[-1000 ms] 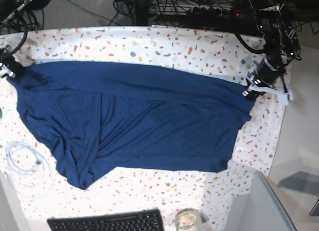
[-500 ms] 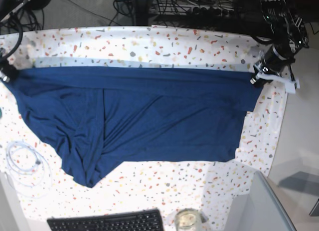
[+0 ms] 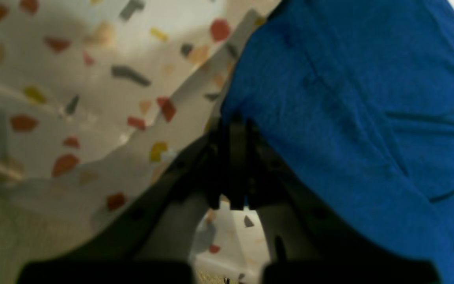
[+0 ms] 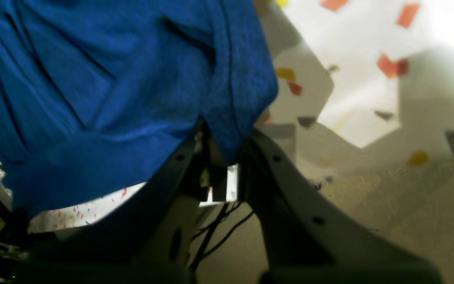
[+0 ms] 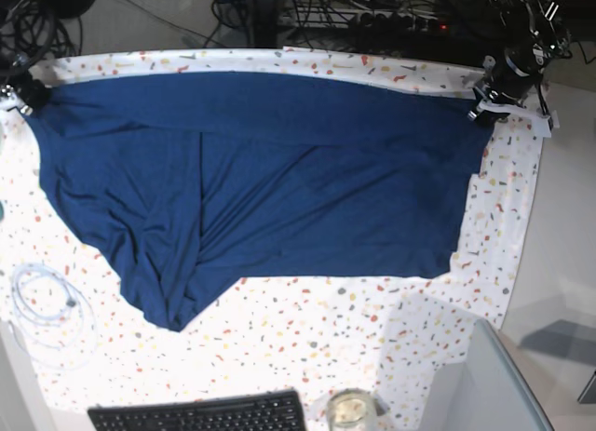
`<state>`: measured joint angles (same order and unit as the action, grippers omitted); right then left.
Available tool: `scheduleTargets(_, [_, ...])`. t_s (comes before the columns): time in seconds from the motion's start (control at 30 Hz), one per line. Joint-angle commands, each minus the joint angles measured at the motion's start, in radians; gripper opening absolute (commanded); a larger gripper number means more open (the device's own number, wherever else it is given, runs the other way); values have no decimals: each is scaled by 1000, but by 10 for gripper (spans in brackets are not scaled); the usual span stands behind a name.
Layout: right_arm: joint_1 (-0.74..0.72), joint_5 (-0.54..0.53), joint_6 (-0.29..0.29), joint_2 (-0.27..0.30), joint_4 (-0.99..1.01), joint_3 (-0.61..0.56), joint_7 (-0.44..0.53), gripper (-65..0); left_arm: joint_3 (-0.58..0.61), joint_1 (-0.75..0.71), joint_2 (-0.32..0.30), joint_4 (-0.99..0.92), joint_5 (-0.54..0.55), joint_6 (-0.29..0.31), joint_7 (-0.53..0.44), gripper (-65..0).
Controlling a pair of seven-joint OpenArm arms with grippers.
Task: Layout the t-shirt on the table in an organized manner, then fold the t-shirt properly
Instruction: 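Pull the folded edge taut with both grippers away from the shirt body, then grasp the shirt's hanging corner with the right gripper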
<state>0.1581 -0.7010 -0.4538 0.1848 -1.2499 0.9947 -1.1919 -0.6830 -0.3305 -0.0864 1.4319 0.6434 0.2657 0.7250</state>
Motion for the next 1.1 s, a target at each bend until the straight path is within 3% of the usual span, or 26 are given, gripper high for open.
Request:
scheduleTargets(0.0, [10, -18, -4, 25, -17, 3, 13, -650, -5, -6, -13, 8, 13, 7, -23, -650])
scheduleTargets(0.5, [27, -18, 2, 20, -9, 13, 8, -639, -4, -8, -13, 0, 10, 7, -23, -650])
scheduleTargets(0.57, [27, -18, 2, 8, -9, 13, 13, -590, -4, -9, -13, 0, 10, 5, -23, -650])
scheduleTargets(0.7, [28, -18, 2, 3, -11, 13, 10, -363, -5, -11, -13, 0, 10, 5, -21, -650])
scheduleTargets(0.77, [44, -24, 2, 2, -20, 14, 14, -275, -11, -11, -13, 0, 10, 5, -21, -446])
scheduleTargets(0.87, [53, -22, 2, 2, -20, 22, 14, -243, -14, -11, -13, 0, 10, 5, -21, -188])
scheduleTargets(0.9, [56, -24, 2, 2, -20, 40, 14, -243, -14, -11, -13, -1, 10, 5, -21, -130])
scheduleTargets(0.97, [54, -21, 2, 2, -20, 92, 14, -240, -22, -9, -17, -1, 10, 5, -23, -61])
scheduleTargets(1.07, [53, -19, 2, 12, -32, 146, 14, -240, -83, 1, -22, -1, 10, 5, -23, -58])
